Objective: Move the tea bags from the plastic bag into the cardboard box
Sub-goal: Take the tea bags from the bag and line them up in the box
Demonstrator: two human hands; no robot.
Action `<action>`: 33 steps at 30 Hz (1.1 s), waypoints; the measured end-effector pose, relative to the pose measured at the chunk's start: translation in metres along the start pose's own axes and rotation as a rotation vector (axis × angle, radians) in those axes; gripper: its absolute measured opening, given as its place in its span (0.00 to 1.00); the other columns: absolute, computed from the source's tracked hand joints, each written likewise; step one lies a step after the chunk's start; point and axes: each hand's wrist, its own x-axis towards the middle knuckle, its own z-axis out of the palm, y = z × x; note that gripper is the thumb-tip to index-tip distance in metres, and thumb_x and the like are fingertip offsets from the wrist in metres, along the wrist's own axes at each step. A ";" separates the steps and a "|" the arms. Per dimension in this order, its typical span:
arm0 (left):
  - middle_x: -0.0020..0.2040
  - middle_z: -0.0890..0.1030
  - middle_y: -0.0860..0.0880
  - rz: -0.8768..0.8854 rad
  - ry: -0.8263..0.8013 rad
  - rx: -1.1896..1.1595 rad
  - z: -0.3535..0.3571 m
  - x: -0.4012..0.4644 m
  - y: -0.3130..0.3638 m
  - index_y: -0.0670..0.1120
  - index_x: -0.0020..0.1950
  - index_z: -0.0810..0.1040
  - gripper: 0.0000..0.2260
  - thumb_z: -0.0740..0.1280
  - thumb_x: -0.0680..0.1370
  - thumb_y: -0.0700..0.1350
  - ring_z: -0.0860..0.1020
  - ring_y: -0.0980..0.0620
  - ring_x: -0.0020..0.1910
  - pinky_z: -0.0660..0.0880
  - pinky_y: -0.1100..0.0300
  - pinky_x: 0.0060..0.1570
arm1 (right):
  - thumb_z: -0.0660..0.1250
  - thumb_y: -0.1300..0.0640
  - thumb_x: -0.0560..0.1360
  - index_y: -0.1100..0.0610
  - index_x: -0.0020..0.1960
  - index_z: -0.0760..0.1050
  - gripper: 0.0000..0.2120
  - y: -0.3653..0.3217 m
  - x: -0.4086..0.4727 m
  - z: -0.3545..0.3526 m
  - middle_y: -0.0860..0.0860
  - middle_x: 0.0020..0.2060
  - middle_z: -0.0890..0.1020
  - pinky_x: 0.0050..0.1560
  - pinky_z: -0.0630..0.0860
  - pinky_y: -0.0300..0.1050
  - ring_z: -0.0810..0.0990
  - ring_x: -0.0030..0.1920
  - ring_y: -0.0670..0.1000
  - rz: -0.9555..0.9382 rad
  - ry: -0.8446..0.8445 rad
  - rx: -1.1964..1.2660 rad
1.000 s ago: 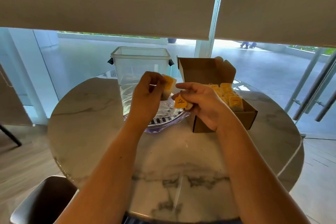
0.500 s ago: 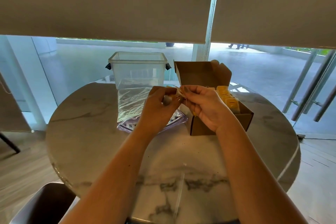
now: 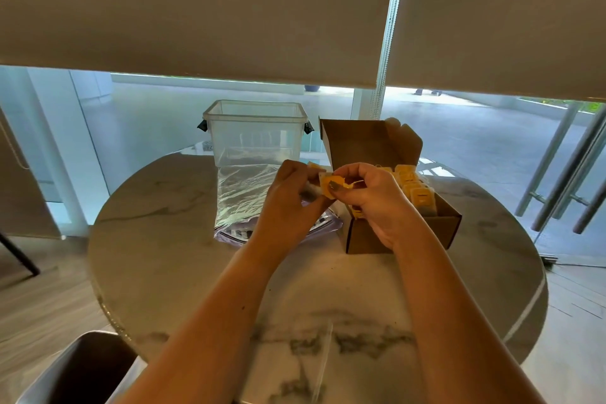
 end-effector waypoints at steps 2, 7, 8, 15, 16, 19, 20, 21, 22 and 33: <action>0.52 0.80 0.41 -0.007 0.022 -0.005 0.000 0.000 0.000 0.39 0.57 0.77 0.16 0.72 0.72 0.43 0.75 0.56 0.43 0.68 0.82 0.43 | 0.70 0.63 0.71 0.56 0.50 0.76 0.08 0.000 0.000 0.001 0.48 0.42 0.79 0.37 0.77 0.29 0.77 0.43 0.46 -0.034 -0.015 0.018; 0.48 0.76 0.48 -0.090 0.095 -0.055 -0.003 0.000 0.003 0.44 0.52 0.77 0.14 0.71 0.72 0.50 0.75 0.61 0.37 0.70 0.78 0.40 | 0.69 0.63 0.73 0.54 0.47 0.76 0.05 -0.001 0.002 -0.001 0.50 0.40 0.81 0.43 0.77 0.40 0.79 0.42 0.49 0.035 0.048 0.205; 0.49 0.75 0.50 -0.101 0.087 -0.066 -0.003 0.000 0.005 0.44 0.52 0.77 0.12 0.71 0.73 0.48 0.74 0.63 0.38 0.70 0.79 0.40 | 0.69 0.63 0.73 0.54 0.45 0.77 0.05 0.000 0.002 -0.003 0.51 0.39 0.81 0.42 0.77 0.40 0.78 0.41 0.49 0.069 0.077 0.266; 0.41 0.72 0.52 -0.102 -0.007 -0.140 -0.003 -0.002 0.010 0.53 0.39 0.72 0.09 0.62 0.79 0.44 0.74 0.59 0.40 0.71 0.70 0.38 | 0.69 0.67 0.72 0.61 0.50 0.76 0.08 -0.003 -0.002 0.004 0.53 0.36 0.79 0.28 0.72 0.30 0.78 0.28 0.42 0.093 0.068 0.329; 0.41 0.73 0.50 -0.127 -0.001 -0.161 -0.005 -0.001 0.009 0.54 0.38 0.71 0.11 0.61 0.80 0.43 0.75 0.55 0.39 0.70 0.67 0.38 | 0.70 0.66 0.71 0.59 0.52 0.75 0.11 -0.002 -0.001 0.005 0.51 0.38 0.78 0.28 0.72 0.28 0.78 0.32 0.41 0.050 0.093 0.226; 0.41 0.72 0.48 -0.147 -0.022 -0.160 -0.008 -0.001 0.006 0.51 0.39 0.70 0.11 0.59 0.80 0.41 0.74 0.52 0.39 0.70 0.65 0.38 | 0.72 0.59 0.71 0.49 0.58 0.74 0.18 -0.001 0.002 0.003 0.46 0.48 0.75 0.36 0.73 0.29 0.75 0.47 0.43 -0.042 0.103 -0.002; 0.40 0.71 0.50 -0.140 -0.041 -0.146 -0.009 0.000 0.006 0.49 0.39 0.70 0.10 0.59 0.80 0.40 0.73 0.53 0.39 0.70 0.64 0.39 | 0.72 0.57 0.71 0.49 0.58 0.75 0.17 -0.002 0.001 0.002 0.46 0.50 0.76 0.39 0.72 0.31 0.75 0.50 0.44 -0.027 0.069 -0.012; 0.40 0.71 0.50 -0.131 -0.061 -0.128 -0.009 -0.001 0.005 0.47 0.40 0.71 0.09 0.59 0.80 0.40 0.72 0.54 0.39 0.70 0.62 0.39 | 0.72 0.57 0.71 0.50 0.56 0.76 0.14 -0.001 0.001 0.000 0.46 0.50 0.77 0.41 0.72 0.32 0.75 0.51 0.45 -0.008 0.040 -0.013; 0.41 0.71 0.50 -0.119 -0.076 -0.114 -0.009 -0.001 0.005 0.46 0.41 0.71 0.08 0.59 0.80 0.40 0.72 0.54 0.39 0.70 0.62 0.40 | 0.71 0.58 0.71 0.51 0.52 0.78 0.11 -0.001 0.001 -0.002 0.46 0.47 0.78 0.42 0.72 0.33 0.76 0.49 0.46 0.002 0.022 -0.028; 0.52 0.72 0.50 -0.139 -0.138 -0.176 -0.005 -0.003 0.005 0.45 0.56 0.75 0.09 0.59 0.80 0.37 0.76 0.52 0.48 0.72 0.72 0.45 | 0.66 0.65 0.75 0.57 0.48 0.73 0.06 -0.004 0.006 -0.053 0.54 0.39 0.81 0.37 0.80 0.37 0.81 0.35 0.48 0.080 0.057 -0.084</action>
